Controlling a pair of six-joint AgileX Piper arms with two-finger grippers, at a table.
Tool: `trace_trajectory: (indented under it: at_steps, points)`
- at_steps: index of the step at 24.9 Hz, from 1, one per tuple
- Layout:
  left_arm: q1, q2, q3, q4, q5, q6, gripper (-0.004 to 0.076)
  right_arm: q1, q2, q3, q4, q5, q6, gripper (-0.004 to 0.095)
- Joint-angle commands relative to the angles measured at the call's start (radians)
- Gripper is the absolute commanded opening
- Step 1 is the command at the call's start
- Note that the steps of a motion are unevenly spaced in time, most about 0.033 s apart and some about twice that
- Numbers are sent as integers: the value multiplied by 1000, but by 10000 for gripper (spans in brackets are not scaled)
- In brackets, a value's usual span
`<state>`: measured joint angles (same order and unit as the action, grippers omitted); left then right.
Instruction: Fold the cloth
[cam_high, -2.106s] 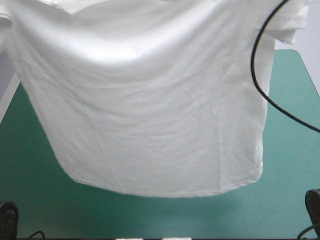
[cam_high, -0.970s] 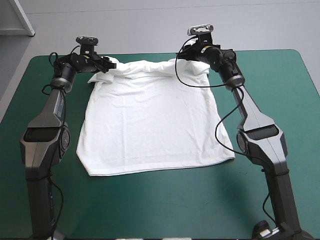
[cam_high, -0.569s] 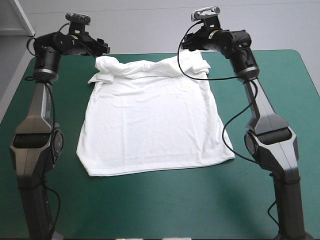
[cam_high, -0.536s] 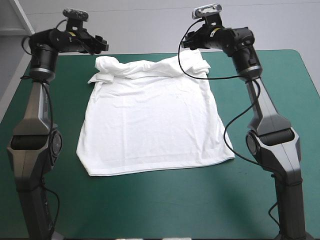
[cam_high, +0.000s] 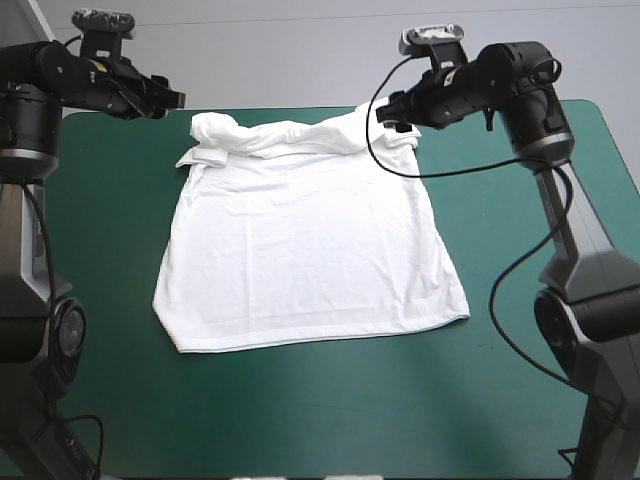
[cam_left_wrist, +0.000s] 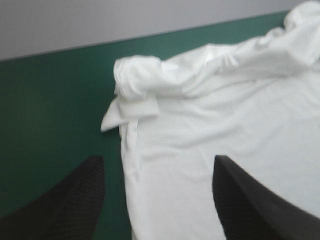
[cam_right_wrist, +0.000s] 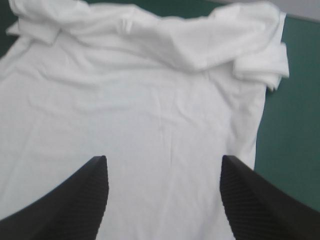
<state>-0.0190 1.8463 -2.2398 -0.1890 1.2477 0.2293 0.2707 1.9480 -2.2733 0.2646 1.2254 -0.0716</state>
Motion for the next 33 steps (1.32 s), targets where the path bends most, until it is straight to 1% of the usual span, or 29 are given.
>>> trace_trajectory:
  at_steps: [1,4,5,7,8,12,14,19,23,25,28,30,33]
  points:
    - [-1,-155,170,54,39,-10,452,-8,-199,208,11,-45,-51,608]
    - [-1,-239,391,143,39,-10,452,-8,-300,425,15,-45,-92,607]
    - [-1,-284,529,189,27,-10,452,-8,-353,536,16,-45,-110,607]
    - [-1,-336,715,195,-10,-18,452,-8,-424,690,16,-45,-113,607]
    - [-1,-362,813,189,-49,-18,452,-8,-471,778,16,-45,-118,607]
    - [-1,-393,1007,189,-153,-42,452,-8,-581,953,-33,-45,-109,608]
    - [-1,-393,1090,171,-218,-44,452,-8,-625,1019,-33,-45,-108,607]
    - [-1,-393,1225,128,-349,-44,452,-8,-661,1057,-52,-47,-84,608]
    - [-1,-393,1302,123,-392,-44,452,-8,-669,1057,-62,-47,-56,608]
    - [-1,-393,1339,64,-418,-36,452,-8,-669,1057,-62,-53,-53,606]
    - [-1,-393,1371,-51,-438,25,449,-8,-669,1057,-64,-88,-40,606]
    - [-1,-393,1382,-121,-447,73,424,-8,-669,1057,-69,-121,-35,605]
    - [-3,-393,1395,-137,-467,77,354,-8,-661,1057,-88,-153,-19,605]
